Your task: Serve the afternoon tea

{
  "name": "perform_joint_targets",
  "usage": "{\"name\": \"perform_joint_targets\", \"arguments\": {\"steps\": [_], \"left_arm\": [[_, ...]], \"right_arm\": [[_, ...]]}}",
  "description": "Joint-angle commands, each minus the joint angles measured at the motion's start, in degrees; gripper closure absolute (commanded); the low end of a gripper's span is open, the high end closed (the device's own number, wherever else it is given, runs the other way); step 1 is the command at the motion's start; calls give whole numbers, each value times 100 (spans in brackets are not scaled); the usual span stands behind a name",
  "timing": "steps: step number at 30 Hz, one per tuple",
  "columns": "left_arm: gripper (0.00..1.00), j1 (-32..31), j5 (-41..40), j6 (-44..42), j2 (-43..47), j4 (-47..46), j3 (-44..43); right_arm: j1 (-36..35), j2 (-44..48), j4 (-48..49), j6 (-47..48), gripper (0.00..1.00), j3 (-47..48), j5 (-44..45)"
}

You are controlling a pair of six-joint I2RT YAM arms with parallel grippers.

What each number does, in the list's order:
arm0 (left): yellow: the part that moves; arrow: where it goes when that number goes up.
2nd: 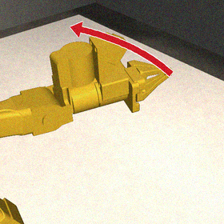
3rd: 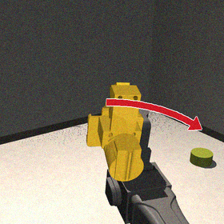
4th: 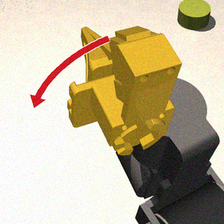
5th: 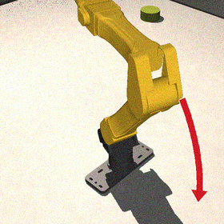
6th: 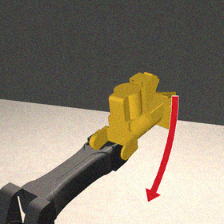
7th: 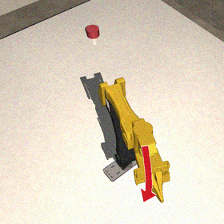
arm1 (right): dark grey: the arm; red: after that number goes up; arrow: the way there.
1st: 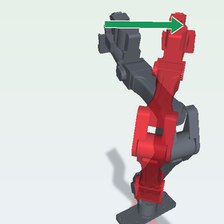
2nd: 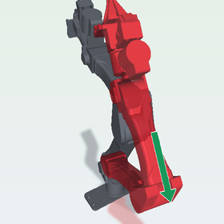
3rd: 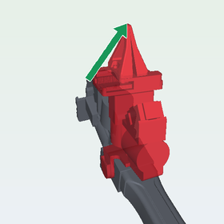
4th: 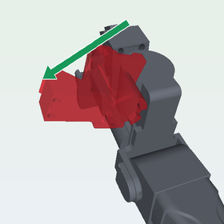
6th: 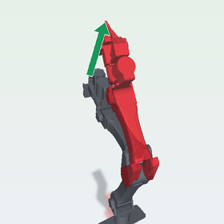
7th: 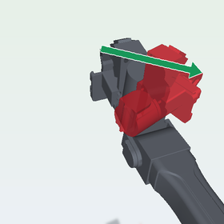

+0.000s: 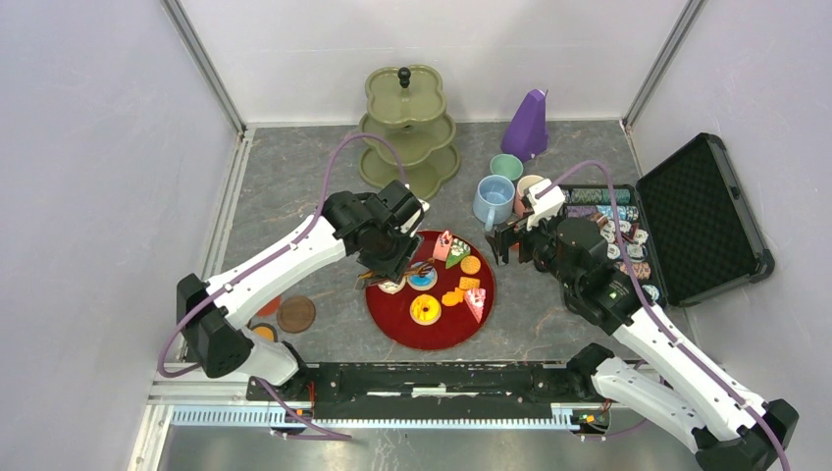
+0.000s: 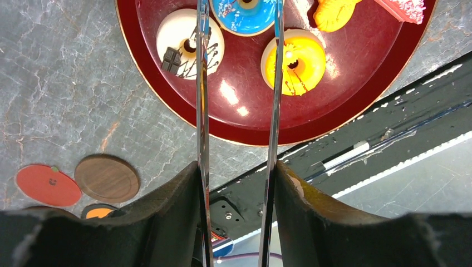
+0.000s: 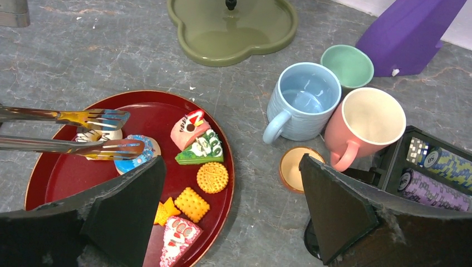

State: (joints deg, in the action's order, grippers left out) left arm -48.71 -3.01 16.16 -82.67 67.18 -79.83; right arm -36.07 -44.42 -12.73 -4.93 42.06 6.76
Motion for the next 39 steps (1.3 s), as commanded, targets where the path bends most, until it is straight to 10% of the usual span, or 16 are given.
{"name": "perform_joint_targets", "arguments": {"steps": [1,39], "left_arm": [[44,-24,-2,-401,-171,-152,-316],[39,-137,13,-607,-606,-214,-107]], "right_arm": [[-11,86,44,-67,2,-23,135],[-14,213,148,-200,2,-344,138]]}}
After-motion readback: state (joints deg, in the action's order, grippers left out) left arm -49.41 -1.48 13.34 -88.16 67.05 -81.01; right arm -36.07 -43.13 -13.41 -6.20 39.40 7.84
